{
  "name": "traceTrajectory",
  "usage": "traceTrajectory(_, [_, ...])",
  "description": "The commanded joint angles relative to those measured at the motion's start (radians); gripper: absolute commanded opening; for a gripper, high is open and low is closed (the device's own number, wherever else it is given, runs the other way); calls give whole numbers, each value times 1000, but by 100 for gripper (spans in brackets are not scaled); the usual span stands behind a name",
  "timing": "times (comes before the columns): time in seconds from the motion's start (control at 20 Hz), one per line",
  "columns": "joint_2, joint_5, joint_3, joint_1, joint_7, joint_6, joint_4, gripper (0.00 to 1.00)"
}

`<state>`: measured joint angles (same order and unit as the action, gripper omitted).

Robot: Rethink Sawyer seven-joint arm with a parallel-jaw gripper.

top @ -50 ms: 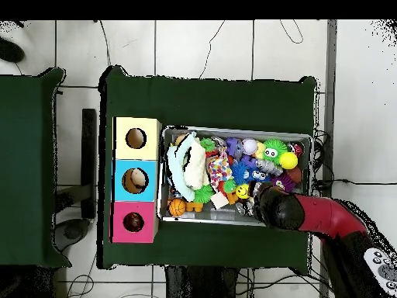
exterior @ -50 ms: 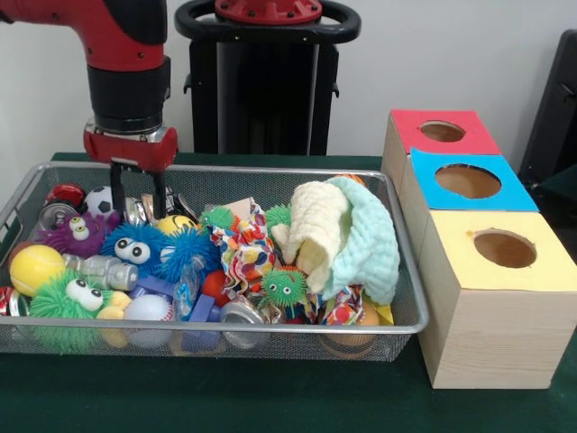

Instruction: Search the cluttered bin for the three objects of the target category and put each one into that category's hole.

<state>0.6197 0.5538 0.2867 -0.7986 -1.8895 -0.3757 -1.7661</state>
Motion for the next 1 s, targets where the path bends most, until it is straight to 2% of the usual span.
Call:
traceTrajectory(0.05, [-49, 80, 101, -16, 119, 38, 127, 100])
traceTrajectory(0.4, [-86, 106, 135, -31, 145, 13, 192, 100])
traceTrajectory(1.0, [-152, 152, 182, -60, 145, 39, 241, 100])
